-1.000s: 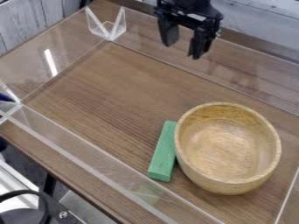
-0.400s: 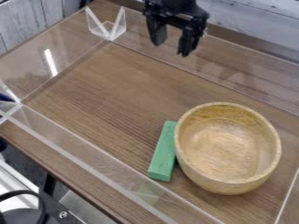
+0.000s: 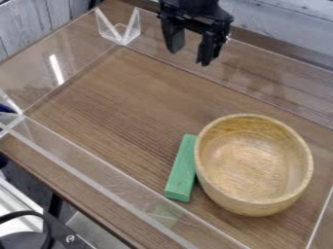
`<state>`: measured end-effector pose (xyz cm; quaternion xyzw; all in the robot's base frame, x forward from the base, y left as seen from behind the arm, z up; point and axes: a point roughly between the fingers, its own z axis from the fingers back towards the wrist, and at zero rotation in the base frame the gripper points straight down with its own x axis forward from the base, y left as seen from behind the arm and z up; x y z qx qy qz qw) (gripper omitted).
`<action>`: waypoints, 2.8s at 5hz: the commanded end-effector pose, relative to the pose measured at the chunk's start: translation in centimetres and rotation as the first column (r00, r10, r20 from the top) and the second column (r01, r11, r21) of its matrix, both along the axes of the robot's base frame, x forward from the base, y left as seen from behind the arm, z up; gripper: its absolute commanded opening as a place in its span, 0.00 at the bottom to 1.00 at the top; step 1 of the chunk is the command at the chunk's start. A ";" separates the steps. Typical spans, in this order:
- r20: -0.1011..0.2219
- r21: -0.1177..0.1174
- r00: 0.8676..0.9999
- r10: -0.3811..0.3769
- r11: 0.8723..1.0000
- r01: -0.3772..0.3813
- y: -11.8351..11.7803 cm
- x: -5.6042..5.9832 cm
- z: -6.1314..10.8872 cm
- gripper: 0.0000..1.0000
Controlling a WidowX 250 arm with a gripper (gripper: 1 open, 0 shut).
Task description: Put the green block in the brown bowl
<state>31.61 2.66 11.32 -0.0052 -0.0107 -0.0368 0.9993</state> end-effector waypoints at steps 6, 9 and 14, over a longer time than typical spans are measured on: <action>-0.048 -0.013 0.997 -0.056 0.998 0.055 -2.3 -8.3 -2.5 1.00; -0.067 -0.014 0.997 -0.045 0.999 0.044 -3.3 -9.1 -5.0 1.00; -0.070 -0.018 0.998 -0.009 1.000 0.008 -4.2 -9.1 -7.0 1.00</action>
